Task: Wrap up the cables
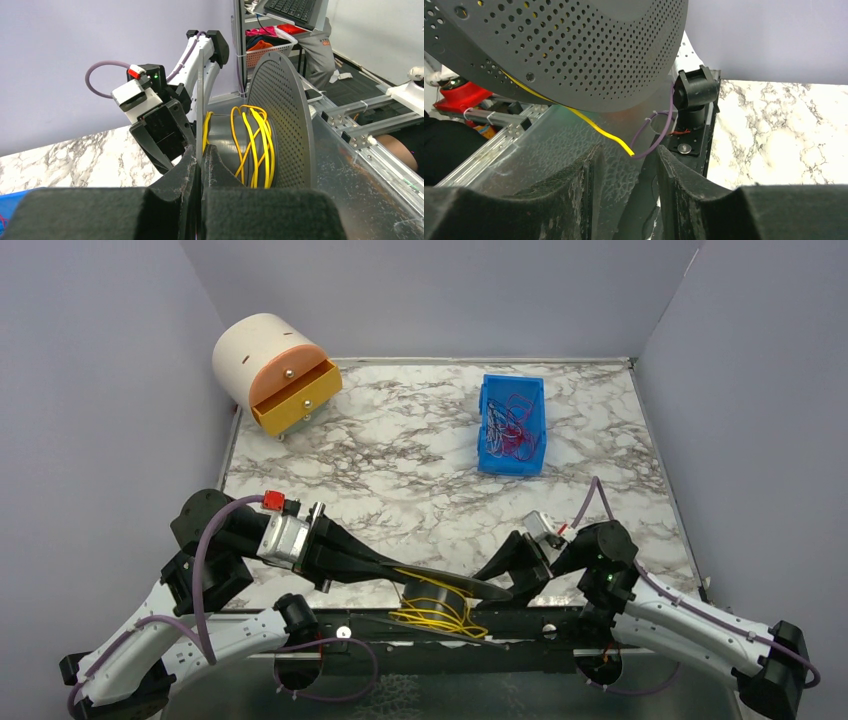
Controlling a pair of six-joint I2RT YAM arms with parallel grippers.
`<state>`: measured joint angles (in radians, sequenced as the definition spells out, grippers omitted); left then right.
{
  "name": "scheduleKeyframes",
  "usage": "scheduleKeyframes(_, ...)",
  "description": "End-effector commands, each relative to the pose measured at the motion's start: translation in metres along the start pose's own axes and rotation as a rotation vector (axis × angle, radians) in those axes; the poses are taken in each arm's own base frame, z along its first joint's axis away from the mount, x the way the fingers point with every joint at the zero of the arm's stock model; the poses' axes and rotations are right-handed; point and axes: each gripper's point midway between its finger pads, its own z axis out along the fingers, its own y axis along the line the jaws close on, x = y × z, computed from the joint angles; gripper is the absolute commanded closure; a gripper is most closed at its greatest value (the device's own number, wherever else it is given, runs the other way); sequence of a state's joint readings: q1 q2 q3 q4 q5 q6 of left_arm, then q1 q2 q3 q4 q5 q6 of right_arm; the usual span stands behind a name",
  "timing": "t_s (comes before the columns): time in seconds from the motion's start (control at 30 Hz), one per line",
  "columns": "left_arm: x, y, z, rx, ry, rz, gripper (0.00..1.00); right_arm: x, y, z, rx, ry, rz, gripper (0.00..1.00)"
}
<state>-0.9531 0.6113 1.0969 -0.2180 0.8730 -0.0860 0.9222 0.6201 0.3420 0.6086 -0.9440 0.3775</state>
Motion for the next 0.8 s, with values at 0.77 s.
scheduleKeyframes(0.77,-0.0094,0.0099,0.0038,-0.036,-0.054,0.043,1.00,-0.0034,0.0170,0.0018,-0.102,0.013,0.007,0.76)
